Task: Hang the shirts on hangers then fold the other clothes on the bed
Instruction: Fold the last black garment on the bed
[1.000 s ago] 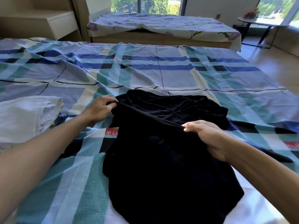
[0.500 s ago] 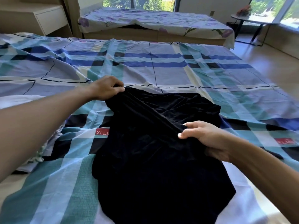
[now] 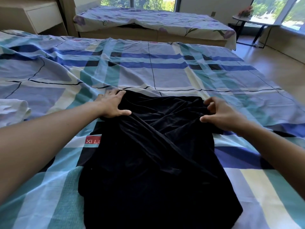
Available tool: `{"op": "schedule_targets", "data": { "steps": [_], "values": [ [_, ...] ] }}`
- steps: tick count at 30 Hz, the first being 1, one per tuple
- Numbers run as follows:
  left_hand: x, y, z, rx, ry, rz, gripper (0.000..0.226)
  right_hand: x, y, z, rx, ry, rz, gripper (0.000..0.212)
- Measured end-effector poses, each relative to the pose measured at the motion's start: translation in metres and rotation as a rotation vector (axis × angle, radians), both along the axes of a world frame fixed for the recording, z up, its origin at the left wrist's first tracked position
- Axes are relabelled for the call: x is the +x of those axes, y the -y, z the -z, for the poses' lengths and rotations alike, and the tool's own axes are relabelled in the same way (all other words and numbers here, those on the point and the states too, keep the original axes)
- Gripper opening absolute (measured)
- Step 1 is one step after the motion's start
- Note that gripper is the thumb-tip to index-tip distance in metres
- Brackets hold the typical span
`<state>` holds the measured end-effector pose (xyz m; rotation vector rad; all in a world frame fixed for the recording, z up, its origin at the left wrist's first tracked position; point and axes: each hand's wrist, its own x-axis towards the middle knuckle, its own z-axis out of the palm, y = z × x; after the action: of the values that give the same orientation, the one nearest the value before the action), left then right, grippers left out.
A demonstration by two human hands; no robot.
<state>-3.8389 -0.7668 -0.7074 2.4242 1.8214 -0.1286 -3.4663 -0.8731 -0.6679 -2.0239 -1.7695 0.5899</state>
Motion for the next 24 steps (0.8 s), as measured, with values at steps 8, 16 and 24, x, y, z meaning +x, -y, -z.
{"op": "schedule_targets", "data": {
  "steps": [8,16,24],
  "values": [
    [0.001,-0.020,-0.010,-0.250,0.144,-0.084,0.120,0.019,-0.081,0.012,-0.323,0.133,-0.194,0.127],
    [0.012,-0.021,-0.015,-0.205,0.206,0.056,0.120,0.002,-0.098,-0.001,-0.427,0.370,-0.343,0.034],
    [0.032,-0.039,-0.039,-0.015,0.108,0.099,0.024,0.005,-0.106,-0.011,-0.216,0.093,-0.246,0.020]
  ]
}}
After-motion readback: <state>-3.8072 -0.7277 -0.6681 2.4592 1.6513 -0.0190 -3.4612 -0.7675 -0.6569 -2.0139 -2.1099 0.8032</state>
